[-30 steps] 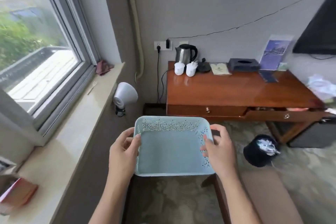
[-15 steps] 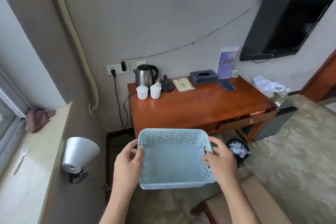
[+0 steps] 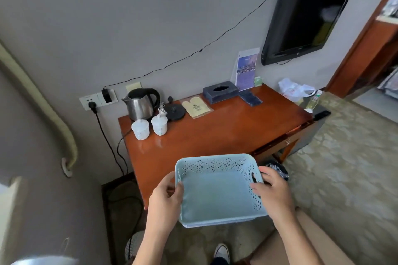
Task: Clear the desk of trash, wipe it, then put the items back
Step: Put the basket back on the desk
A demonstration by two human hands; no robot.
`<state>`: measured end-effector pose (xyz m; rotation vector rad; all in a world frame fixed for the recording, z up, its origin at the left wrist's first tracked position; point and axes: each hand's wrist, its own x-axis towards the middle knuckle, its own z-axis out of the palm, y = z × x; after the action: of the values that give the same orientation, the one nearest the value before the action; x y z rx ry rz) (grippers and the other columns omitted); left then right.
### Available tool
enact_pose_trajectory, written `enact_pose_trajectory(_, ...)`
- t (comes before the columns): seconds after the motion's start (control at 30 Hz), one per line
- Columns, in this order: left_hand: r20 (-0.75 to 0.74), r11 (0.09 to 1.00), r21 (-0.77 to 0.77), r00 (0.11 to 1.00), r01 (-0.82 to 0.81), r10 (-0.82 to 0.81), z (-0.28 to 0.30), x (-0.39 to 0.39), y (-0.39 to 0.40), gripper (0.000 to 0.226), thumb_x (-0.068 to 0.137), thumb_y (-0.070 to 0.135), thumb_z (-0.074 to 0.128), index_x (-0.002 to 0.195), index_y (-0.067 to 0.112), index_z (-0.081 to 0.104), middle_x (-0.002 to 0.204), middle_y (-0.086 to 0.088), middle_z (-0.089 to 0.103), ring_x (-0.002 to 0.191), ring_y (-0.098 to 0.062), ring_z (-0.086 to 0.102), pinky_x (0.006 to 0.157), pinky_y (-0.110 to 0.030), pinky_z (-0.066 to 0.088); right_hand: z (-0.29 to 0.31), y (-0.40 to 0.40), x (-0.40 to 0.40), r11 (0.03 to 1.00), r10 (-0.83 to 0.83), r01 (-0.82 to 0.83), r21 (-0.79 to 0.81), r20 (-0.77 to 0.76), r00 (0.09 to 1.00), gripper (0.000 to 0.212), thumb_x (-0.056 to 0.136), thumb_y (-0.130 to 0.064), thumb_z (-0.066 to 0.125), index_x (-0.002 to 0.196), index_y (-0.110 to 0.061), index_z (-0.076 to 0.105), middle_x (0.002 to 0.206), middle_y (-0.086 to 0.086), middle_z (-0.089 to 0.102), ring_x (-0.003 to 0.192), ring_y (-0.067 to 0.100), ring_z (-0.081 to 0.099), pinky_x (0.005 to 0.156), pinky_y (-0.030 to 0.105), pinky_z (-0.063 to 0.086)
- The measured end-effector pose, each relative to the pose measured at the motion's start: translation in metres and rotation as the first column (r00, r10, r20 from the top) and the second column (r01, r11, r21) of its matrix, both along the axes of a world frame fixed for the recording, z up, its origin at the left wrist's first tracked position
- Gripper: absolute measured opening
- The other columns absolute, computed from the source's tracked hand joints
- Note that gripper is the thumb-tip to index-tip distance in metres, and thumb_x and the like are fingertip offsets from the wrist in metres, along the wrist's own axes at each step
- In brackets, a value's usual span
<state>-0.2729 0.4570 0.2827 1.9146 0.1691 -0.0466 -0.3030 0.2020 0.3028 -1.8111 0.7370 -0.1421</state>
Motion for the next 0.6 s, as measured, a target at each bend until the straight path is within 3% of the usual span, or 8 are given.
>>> enact_pose_trajectory(0.2, -0.05, 0.996, -0.048, 0.995, 0.079, -0.081, -0.006, 0.098, -0.061, 0.028, 0.101, 0.018, 0.059, 0.113, 0.041, 0.068, 0.086, 0.014, 0.077, 0.075, -0.008, 0.072, 0.07, -0.033, 0.061, -0.014, -0.064, 0.09, 1.0, 0.005, -0.005, 0.01, -0.011, 1.0, 0.042, 0.082, -0.003, 0.064, 0.103, -0.039, 0.069, 0.094, -0.023, 0.075, 0.09, 0.013, 0.073, 0.088, 0.048, 0.059)
enact_pose_trajectory(0.33, -0.051, 0.994, -0.055, 0.994, 0.094, -0.097, -0.003, 0.161, -0.107, 0.036, 0.097, 0.007, 0.058, 0.106, 0.04, 0.07, 0.08, 0.01, 0.076, 0.066, -0.011, 0.068, 0.059, -0.018, 0.05, -0.017, -0.111, 0.154, 1.0, 0.009, -0.01, -0.015, -0.047, 0.999, 0.047, 0.081, -0.002, 0.061, 0.096, -0.045, 0.067, 0.09, -0.026, 0.073, 0.088, 0.011, 0.072, 0.085, 0.045, 0.059)
enact_pose_trajectory(0.53, -0.102, 0.994, -0.074, 0.99, 0.086, -0.093, -0.007, 0.236, -0.161, 0.037, 0.096, 0.002, 0.057, 0.116, 0.03, 0.071, 0.071, 0.005, 0.074, 0.056, -0.003, 0.062, 0.052, -0.013, 0.045, -0.019, -0.168, 0.233, 0.994, 0.048, -0.056, -0.098, -0.085, 0.995, 0.049, 0.088, -0.005, 0.065, 0.088, -0.054, 0.059, 0.086, -0.028, 0.069, 0.086, 0.005, 0.069, 0.08, 0.043, 0.06)
enact_pose_trajectory(0.6, -0.12, 0.994, -0.067, 0.989, 0.085, -0.092, -0.012, 0.258, -0.176, 0.037, 0.096, 0.003, 0.058, 0.119, 0.028, 0.072, 0.074, 0.003, 0.075, 0.057, -0.003, 0.063, 0.052, -0.015, 0.045, -0.023, -0.184, 0.256, 0.991, 0.071, -0.082, -0.107, -0.1, 0.992, 0.046, 0.088, -0.008, 0.065, 0.1, -0.052, 0.065, 0.089, -0.029, 0.069, 0.089, 0.005, 0.069, 0.082, 0.043, 0.06)
